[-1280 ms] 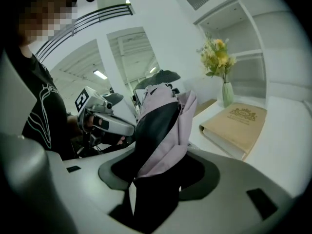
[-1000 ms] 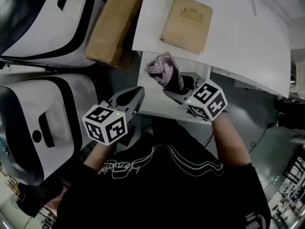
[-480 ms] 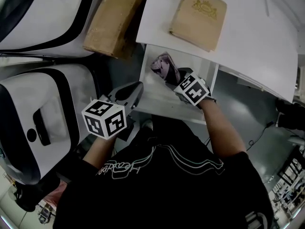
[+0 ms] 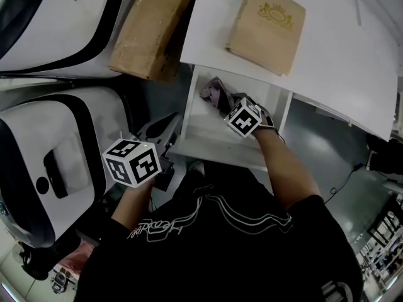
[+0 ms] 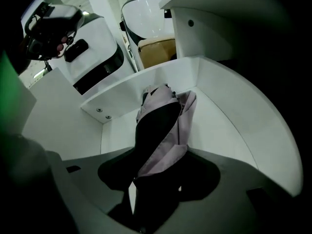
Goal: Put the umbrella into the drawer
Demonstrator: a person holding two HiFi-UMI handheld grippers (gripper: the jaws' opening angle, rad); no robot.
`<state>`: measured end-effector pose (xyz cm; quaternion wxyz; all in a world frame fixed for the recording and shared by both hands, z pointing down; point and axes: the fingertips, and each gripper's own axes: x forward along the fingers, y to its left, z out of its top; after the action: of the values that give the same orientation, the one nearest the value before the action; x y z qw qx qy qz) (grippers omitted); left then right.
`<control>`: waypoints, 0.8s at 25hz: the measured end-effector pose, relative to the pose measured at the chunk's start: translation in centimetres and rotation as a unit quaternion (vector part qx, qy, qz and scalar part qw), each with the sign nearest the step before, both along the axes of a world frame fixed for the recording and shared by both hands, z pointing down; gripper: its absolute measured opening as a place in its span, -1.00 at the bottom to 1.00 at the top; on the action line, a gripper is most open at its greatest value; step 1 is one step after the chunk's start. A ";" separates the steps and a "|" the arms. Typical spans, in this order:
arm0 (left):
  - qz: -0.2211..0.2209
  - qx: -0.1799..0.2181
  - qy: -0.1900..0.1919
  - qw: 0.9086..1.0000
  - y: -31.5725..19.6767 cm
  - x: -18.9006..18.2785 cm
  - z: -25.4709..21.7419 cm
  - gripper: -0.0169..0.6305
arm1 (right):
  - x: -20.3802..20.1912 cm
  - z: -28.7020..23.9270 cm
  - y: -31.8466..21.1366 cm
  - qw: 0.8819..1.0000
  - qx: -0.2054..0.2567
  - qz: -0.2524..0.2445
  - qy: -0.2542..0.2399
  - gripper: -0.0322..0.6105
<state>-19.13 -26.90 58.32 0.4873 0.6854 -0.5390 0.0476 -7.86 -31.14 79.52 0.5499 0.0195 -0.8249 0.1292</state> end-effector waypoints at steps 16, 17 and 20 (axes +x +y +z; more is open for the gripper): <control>0.005 0.022 -0.006 1.000 2.1 1.0 -2.4 -0.89 | 0.3 -3.3 -0.1 0.999 0.040 0.009 -0.025 -0.08; 0.007 0.024 -0.007 1.000 2.4 1.1 -2.7 -0.89 | 0.4 -4.2 -0.2 0.998 0.047 0.013 -0.029 -0.08; 0.013 0.033 -0.011 0.999 3.6 1.3 -3.9 -0.89 | 0.6 -7.2 -0.2 0.997 0.061 0.029 -0.047 -0.08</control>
<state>-17.86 -23.30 54.45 0.4577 0.7076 -0.5367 0.0434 -7.22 -31.39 72.34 0.5041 0.0706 -0.8555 0.0953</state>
